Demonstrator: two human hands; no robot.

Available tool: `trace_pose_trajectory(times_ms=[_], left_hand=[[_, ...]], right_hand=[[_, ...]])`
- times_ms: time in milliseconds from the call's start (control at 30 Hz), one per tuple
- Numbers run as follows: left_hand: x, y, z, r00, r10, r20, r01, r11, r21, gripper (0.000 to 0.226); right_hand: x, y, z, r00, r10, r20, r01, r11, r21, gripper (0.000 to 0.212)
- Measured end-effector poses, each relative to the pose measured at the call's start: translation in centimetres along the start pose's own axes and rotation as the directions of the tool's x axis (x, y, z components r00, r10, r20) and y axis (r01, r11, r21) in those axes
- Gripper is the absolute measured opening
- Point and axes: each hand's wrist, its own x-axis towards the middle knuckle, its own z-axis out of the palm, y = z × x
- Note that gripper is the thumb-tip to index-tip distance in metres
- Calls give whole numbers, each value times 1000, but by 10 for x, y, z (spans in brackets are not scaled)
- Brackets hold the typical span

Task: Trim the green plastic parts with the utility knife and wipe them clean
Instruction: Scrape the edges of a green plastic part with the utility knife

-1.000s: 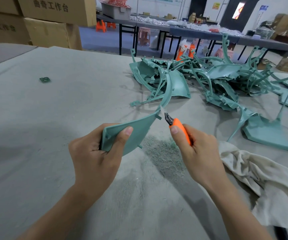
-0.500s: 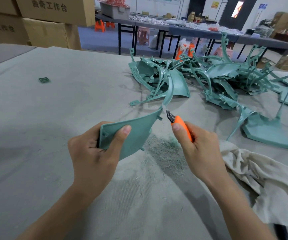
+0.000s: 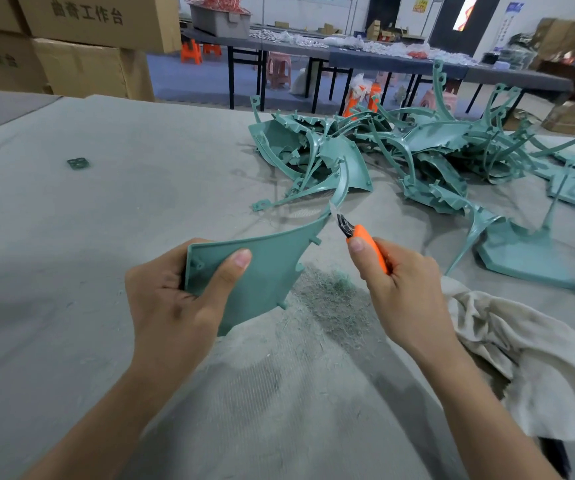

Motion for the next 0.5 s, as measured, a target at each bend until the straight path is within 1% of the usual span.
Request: trace_pose_trajectory(times_ms=[100, 267, 433, 500], left_hand=[[0, -1, 0, 1000, 8, 6, -8, 1000, 6, 11], [1, -2, -2, 1000, 11, 11, -11, 1000, -8, 9], [6, -4, -5, 997, 35, 70, -32, 999, -41, 10], [7, -4, -6, 996, 39, 75, -35, 998, -54, 10]], right_hand=[[3, 4, -4, 999, 25, -33, -26, 999, -22, 70], [5, 6, -8, 1000, 18, -10, -18, 1000, 0, 71], [10, 12, -13, 998, 47, -41, -48, 999, -11, 80], [10, 12, -17, 998, 57, -26, -57, 998, 19, 80]])
